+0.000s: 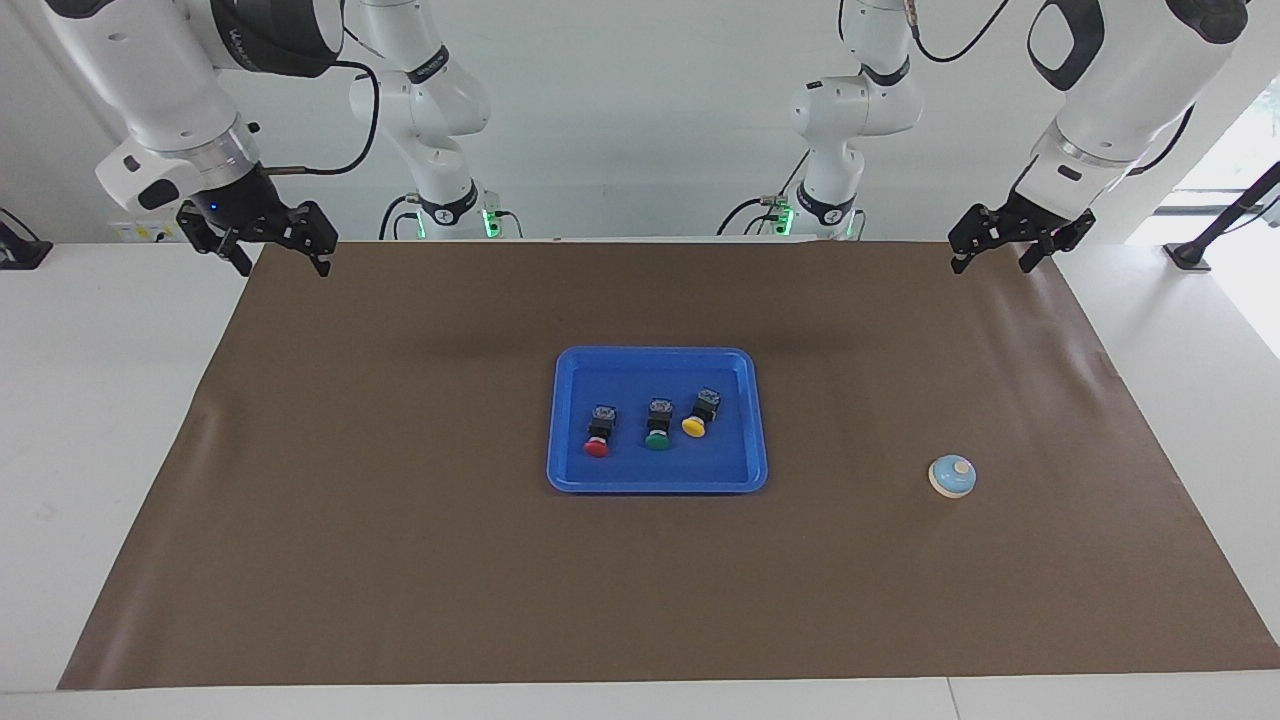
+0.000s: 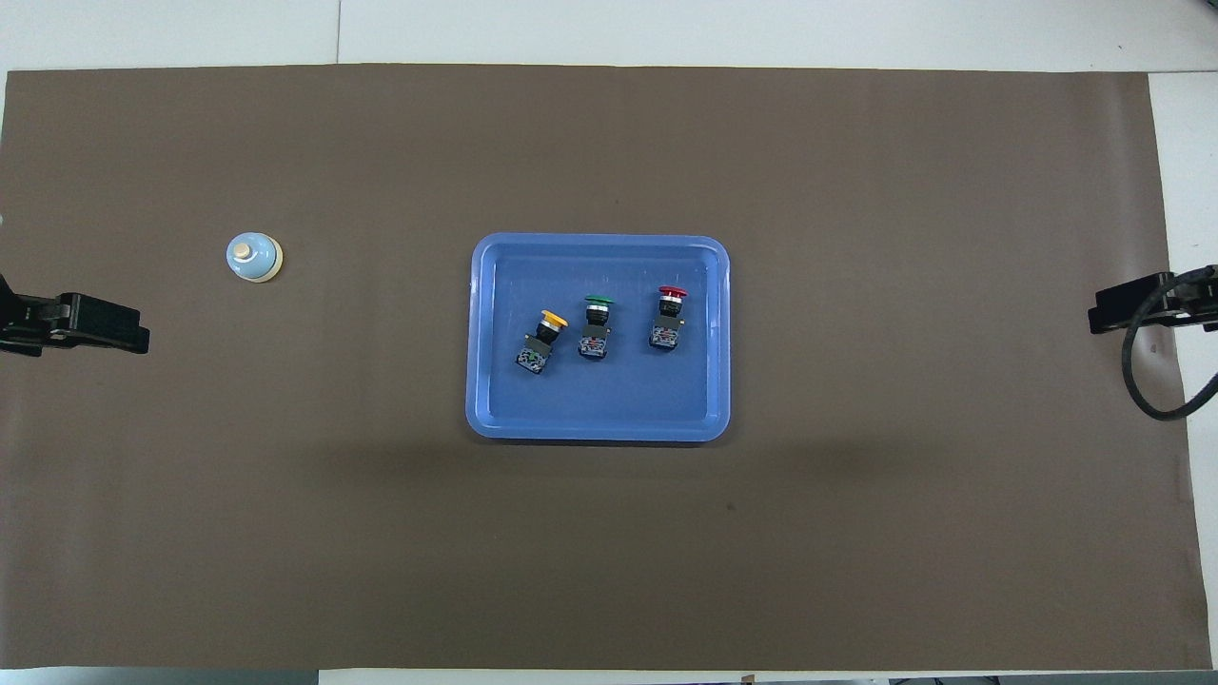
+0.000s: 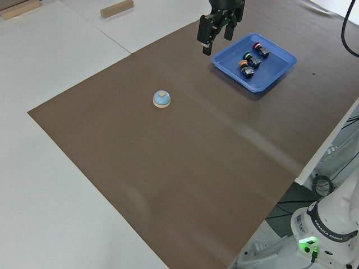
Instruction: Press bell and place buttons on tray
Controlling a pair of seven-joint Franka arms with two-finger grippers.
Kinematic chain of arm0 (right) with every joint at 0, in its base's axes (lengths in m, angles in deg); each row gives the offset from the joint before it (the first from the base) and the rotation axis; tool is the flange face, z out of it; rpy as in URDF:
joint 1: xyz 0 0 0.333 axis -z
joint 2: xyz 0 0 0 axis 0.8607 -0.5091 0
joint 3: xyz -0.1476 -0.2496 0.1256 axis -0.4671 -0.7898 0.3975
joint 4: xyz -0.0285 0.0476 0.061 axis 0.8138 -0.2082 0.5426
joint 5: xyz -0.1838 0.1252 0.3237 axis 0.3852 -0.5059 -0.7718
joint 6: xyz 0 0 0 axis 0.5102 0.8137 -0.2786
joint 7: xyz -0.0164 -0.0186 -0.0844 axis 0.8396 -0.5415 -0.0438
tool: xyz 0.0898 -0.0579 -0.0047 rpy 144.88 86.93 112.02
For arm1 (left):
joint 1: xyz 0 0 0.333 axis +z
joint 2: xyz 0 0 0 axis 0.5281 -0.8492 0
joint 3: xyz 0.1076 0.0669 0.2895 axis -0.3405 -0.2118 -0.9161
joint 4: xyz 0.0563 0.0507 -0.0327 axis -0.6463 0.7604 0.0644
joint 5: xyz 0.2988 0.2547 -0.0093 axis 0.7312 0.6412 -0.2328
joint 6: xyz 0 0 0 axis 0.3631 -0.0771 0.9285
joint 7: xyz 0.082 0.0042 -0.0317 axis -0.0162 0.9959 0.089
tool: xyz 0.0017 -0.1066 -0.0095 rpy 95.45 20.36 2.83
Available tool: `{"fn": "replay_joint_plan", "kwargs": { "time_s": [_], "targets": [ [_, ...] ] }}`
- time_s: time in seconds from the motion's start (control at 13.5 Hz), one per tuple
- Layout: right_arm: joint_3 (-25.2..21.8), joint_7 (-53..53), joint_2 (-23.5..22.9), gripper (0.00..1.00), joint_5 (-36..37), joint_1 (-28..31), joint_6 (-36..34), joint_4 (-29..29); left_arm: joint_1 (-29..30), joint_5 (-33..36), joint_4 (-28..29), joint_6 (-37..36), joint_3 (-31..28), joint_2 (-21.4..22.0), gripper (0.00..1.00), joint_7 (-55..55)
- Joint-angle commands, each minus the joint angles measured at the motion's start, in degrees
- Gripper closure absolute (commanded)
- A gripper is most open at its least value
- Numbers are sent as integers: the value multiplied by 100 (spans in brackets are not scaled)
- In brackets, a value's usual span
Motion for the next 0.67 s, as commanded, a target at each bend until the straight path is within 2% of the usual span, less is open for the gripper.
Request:
{"fn": "replay_joint_plan", "kwargs": {
  "time_s": [0.0, 0.37, 0.59],
  "targets": [
    [36, -36, -64, 0, -86, 40, -191, 173, 8, -61, -7, -59, -13, 65, 0, 53],
    [36, 34, -73, 0, -288, 49, -262, 209, -62, -52, -7, -6, -5, 65, 0, 80],
    [27, 26, -64, 0, -324, 49, -262, 209, -71, 0, -24, 327, 13, 39, 0, 71]
  ]
}}
